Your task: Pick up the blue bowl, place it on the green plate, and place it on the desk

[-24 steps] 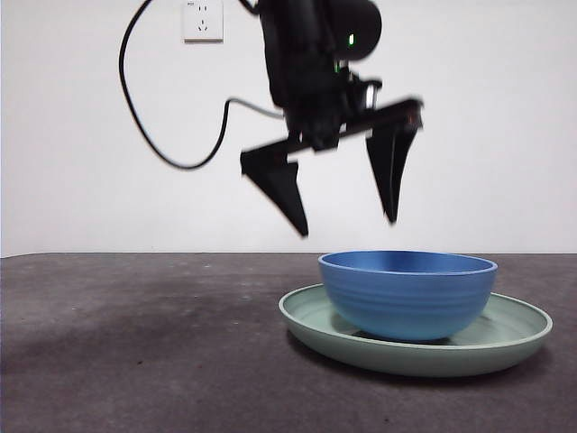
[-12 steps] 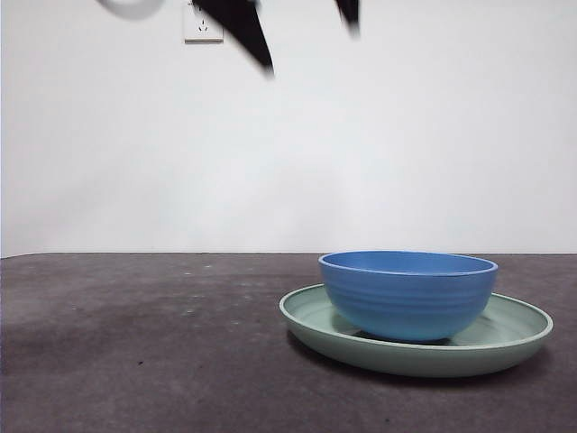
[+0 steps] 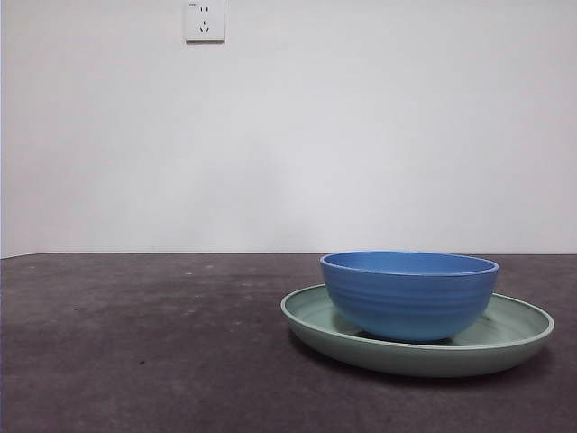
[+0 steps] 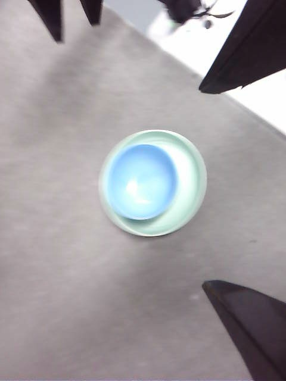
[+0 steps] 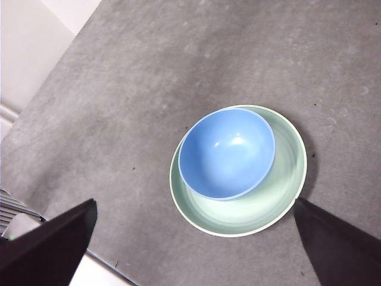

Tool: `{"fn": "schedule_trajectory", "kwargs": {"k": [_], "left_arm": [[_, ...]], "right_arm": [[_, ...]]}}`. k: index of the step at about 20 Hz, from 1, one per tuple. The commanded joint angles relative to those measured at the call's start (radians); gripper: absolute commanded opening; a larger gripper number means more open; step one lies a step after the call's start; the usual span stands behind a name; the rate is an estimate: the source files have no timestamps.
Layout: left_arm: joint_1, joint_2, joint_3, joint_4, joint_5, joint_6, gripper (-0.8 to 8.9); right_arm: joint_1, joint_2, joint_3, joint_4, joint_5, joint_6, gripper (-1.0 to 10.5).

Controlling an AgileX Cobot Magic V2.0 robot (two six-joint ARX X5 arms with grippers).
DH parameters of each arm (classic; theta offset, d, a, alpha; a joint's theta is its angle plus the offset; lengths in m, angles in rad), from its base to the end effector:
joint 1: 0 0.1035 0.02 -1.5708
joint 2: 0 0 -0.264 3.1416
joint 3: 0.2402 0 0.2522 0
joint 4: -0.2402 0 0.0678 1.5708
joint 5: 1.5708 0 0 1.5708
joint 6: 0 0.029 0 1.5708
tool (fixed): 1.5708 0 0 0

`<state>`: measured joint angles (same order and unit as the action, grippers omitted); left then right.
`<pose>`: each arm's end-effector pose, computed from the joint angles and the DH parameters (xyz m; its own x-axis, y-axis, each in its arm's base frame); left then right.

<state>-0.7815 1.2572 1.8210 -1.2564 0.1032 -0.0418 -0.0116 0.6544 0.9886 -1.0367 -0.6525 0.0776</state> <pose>0.1313 -0.1345 0.4745 0.4708 -0.6123 -0.6351 0.7373 0.6685 -0.0979 0.0918 0.0165 0.3425 0.6134 0.6001 -0.5134 -0.4027 0.7969 0.4503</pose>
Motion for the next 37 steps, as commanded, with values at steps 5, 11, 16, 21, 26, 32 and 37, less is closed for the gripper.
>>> {"fn": "schedule_trajectory", "kwargs": {"k": [5,11,16,21,26,32,37], "left_arm": [[-0.011,-0.396,-0.571,0.280,-0.003,-0.042,5.03],[-0.010,-0.622,-0.917,0.458,-0.004,-0.069,5.01],[-0.010,-0.631,-0.933,0.478,-0.003,-0.072,5.01],[-0.010,-0.631,-0.932,0.480,-0.003,-0.072,5.01],[-0.010,-0.631,-0.932,0.480,-0.003,-0.072,5.01],[-0.010,-0.631,-0.932,0.479,-0.003,-0.072,5.01],[-0.010,-0.631,-0.932,0.478,-0.003,-0.072,5.01]], "right_arm": [[0.003,0.004,0.016,0.001,-0.003,-0.007,6.0],[0.003,0.008,0.016,-0.038,-0.002,-0.006,6.0],[0.003,0.087,0.016,-0.075,0.006,-0.008,6.0],[0.003,0.280,0.016,-0.063,0.103,-0.068,6.0],[0.003,0.520,0.016,0.040,0.214,-0.098,6.0],[0.025,0.774,0.015,0.199,0.216,-0.124,4.8],[0.048,0.914,0.014,0.278,0.215,-0.145,4.1]]}}
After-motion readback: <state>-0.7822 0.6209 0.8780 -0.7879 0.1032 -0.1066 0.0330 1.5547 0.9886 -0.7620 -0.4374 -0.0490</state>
